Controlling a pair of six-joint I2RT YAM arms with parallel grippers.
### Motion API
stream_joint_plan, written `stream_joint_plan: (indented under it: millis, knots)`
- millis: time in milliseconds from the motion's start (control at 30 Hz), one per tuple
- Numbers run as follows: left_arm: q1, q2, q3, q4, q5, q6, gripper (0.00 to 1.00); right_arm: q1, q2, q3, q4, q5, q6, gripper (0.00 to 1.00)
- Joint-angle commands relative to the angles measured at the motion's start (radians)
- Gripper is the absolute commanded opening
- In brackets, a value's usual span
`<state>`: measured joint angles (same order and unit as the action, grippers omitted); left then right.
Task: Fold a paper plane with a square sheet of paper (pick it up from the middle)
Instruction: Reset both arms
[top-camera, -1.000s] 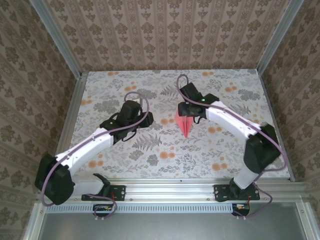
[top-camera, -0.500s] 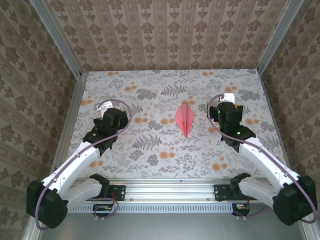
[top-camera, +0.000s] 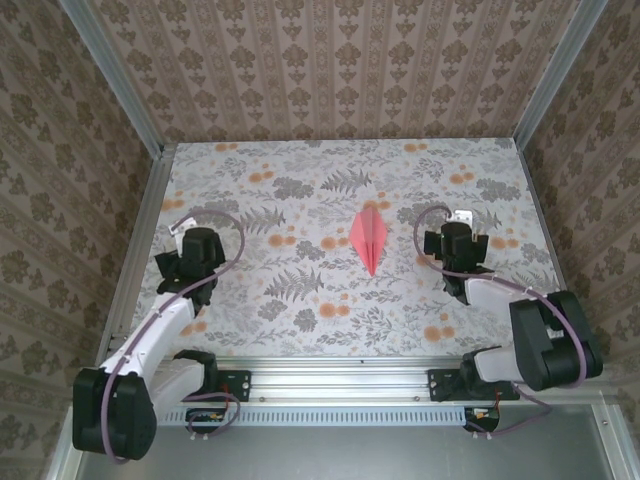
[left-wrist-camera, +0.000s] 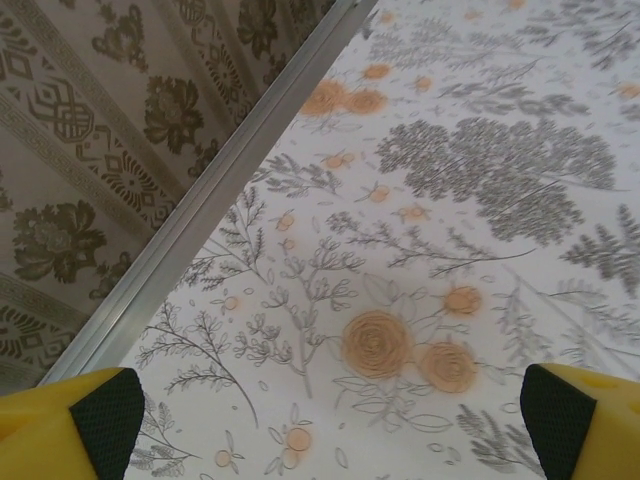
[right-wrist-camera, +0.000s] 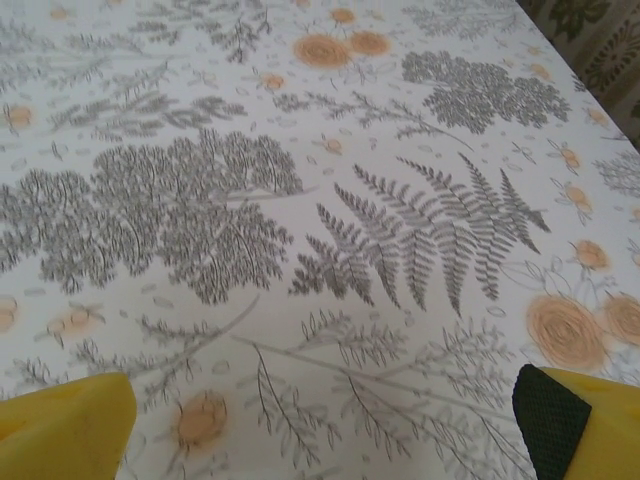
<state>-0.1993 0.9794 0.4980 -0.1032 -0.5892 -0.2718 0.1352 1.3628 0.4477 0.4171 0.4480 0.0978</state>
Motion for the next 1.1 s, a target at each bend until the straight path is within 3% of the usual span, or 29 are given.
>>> stream_joint_plan:
  millis: [0,167,267,367,433,633,867,967,1067]
  knots:
    - [0.053,0.006,-0.041,0.161,0.098,0.097,1.00,-0.045,0.061,0.039,0.203,-0.098,-0.025,1.00]
    - [0.112,0.036,-0.109,0.329,0.165,0.148,1.00,-0.079,0.132,-0.024,0.401,-0.226,-0.052,1.00]
    - [0.136,0.080,-0.153,0.458,0.225,0.168,1.00,-0.080,0.212,-0.129,0.702,-0.283,-0.084,1.00]
    - [0.137,0.135,-0.154,0.520,0.264,0.210,1.00,-0.082,0.198,-0.137,0.679,-0.236,-0.061,1.00]
    - [0.136,0.170,-0.156,0.580,0.288,0.238,1.00,-0.082,0.188,-0.080,0.551,-0.184,-0.036,1.00]
    - [0.130,0.305,-0.102,0.665,0.370,0.307,0.98,-0.080,0.191,-0.086,0.573,-0.169,-0.038,1.00]
    - [0.112,0.465,-0.098,0.873,0.454,0.358,0.97,-0.080,0.191,-0.085,0.571,-0.172,-0.038,1.00]
    - [0.172,0.554,-0.090,0.946,0.514,0.312,0.97,-0.080,0.191,-0.084,0.571,-0.174,-0.038,1.00]
    - [0.171,0.542,-0.085,0.913,0.510,0.307,0.97,-0.080,0.191,-0.084,0.569,-0.177,-0.041,1.00]
